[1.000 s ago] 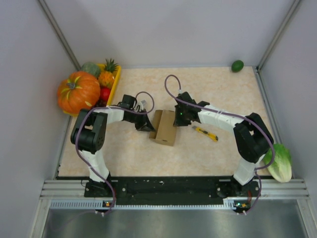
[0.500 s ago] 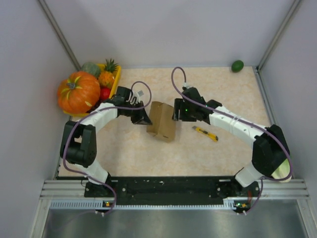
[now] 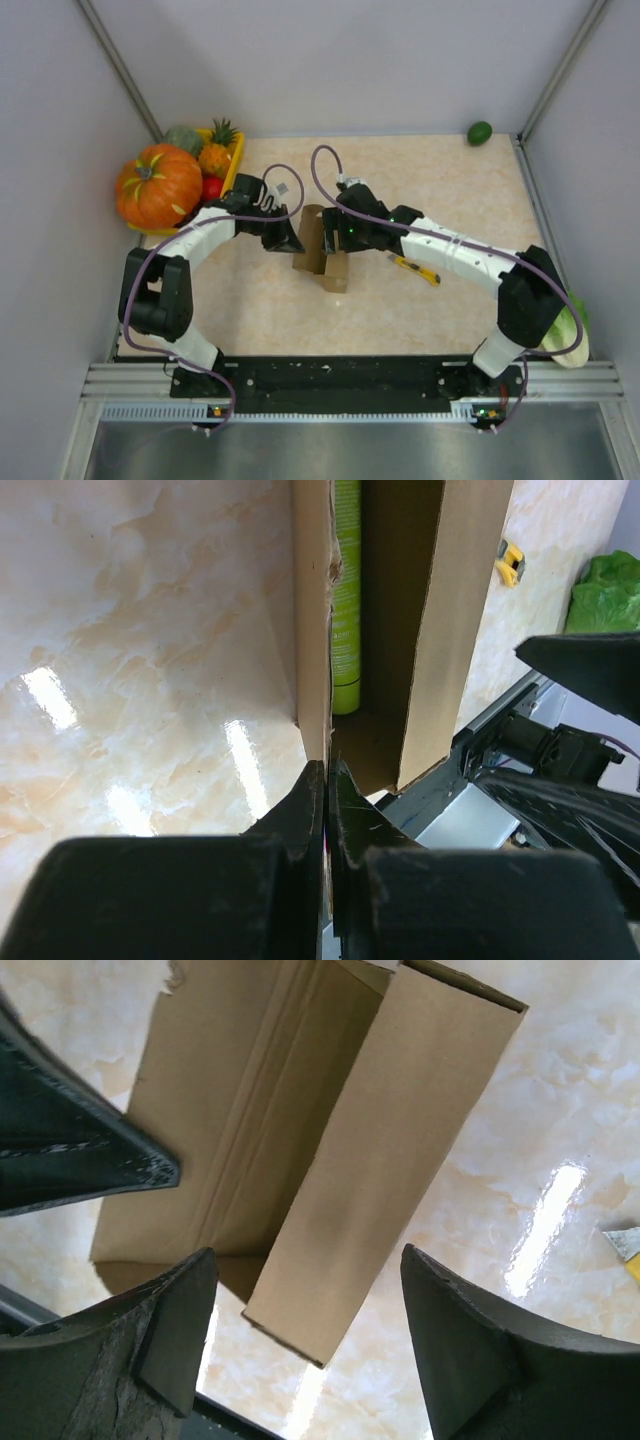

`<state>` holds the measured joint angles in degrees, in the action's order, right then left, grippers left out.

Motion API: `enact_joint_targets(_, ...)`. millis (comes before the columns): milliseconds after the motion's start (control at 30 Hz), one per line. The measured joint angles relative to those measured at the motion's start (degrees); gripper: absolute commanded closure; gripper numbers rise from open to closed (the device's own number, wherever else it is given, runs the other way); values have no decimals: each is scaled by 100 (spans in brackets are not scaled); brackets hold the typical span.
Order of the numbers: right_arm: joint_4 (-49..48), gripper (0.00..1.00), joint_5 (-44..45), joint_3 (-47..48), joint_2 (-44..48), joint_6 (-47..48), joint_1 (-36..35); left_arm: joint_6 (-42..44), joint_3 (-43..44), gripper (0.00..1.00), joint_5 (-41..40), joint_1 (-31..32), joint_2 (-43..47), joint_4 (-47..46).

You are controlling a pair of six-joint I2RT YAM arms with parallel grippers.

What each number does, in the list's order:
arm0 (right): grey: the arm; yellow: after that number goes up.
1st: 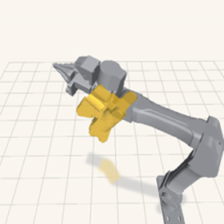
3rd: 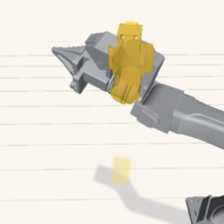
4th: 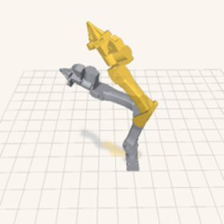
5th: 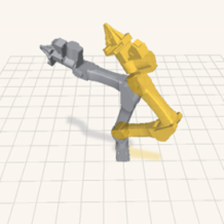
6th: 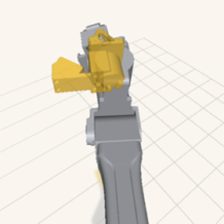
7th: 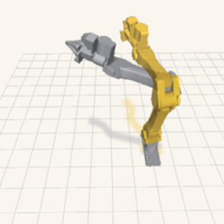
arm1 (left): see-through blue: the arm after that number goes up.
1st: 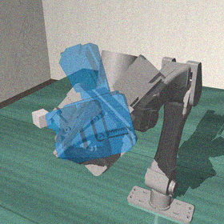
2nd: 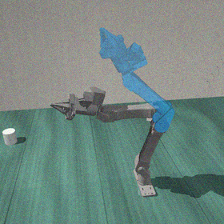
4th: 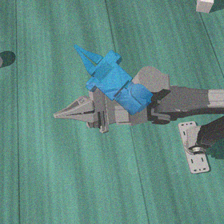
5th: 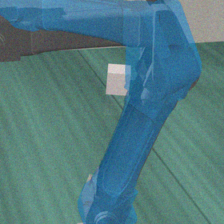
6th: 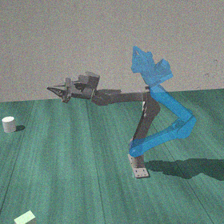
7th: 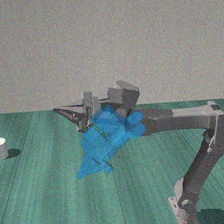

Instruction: Unpack the express box

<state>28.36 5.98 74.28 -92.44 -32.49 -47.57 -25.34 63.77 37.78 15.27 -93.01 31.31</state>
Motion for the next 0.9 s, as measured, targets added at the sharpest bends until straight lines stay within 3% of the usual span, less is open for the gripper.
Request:
enact_joint_targets(300,44,27,197,-4,-337,-114,7,-2,17,100,2,0,140,55)
enact_joint_targets(533,13,48,367,-210,-417,-236,7,98,319,100,-44,-2,212,348)
enact_joint_targets(900,-341,50,599,-750,-125,-529,7,243,579,100,-83,-2,214,695)
